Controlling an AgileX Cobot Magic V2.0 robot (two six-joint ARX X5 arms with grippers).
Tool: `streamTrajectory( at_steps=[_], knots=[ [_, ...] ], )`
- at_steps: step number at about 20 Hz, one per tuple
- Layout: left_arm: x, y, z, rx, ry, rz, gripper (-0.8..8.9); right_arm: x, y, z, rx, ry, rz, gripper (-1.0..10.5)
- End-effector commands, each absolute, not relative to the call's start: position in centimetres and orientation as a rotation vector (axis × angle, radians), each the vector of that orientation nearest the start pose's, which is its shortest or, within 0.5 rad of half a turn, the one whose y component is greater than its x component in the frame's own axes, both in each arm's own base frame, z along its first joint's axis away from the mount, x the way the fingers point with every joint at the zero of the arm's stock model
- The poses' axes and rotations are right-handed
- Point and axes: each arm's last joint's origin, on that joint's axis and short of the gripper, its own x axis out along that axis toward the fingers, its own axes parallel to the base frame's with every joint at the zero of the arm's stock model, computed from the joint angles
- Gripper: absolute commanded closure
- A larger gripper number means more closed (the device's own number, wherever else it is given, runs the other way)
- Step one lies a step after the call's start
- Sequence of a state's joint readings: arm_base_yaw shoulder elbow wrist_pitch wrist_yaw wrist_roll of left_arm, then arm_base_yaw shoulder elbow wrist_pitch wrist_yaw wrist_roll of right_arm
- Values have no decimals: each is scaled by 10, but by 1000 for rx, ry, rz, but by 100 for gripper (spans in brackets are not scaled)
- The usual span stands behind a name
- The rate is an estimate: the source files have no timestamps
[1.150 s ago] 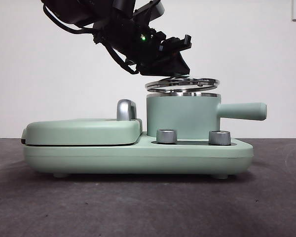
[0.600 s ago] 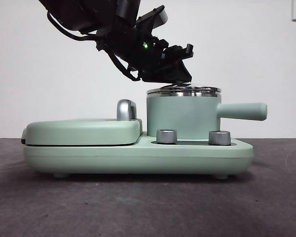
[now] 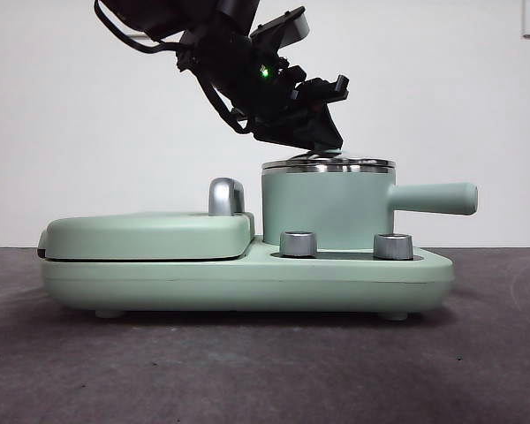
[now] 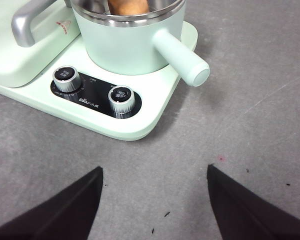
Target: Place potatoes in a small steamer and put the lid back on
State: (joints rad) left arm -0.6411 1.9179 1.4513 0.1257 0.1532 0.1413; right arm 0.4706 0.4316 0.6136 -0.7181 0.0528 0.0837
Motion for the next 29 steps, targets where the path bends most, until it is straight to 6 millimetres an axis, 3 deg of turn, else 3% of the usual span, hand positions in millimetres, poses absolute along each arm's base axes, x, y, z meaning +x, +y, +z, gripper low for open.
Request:
streamTrajectory(
  at_steps=[1,4,5,7,8,14,18,22,25,29],
  knots=[
    [358,-273,266,256,254,-797,804,84,42,269,-49,535,388,622],
    [358,-273,266,257,261,-798,801,84,42,269,-50,536,387,622],
    [358,-273,266,254,258,-797,758,84,42,269,-50,539,387,622],
    [359,-273,268,231,257,-794,508,84,42,268,-52,546,387,621],
    [358,-272,270,219,257,-792,432,84,42,268,-52,546,387,621],
    [339,-258,306,177,278,-786,440,84,42,268,-52,546,387,621],
    [313,-233,334,105,426,-792,440,84,42,268,-51,546,393,621],
    [288,-211,347,65,574,-819,443,85,44,268,-47,552,444,621],
    [264,-194,350,48,574,-817,478,94,50,268,-64,555,486,620],
    [221,-164,328,-6,569,-805,474,118,65,266,-53,559,581,607]
  ],
)
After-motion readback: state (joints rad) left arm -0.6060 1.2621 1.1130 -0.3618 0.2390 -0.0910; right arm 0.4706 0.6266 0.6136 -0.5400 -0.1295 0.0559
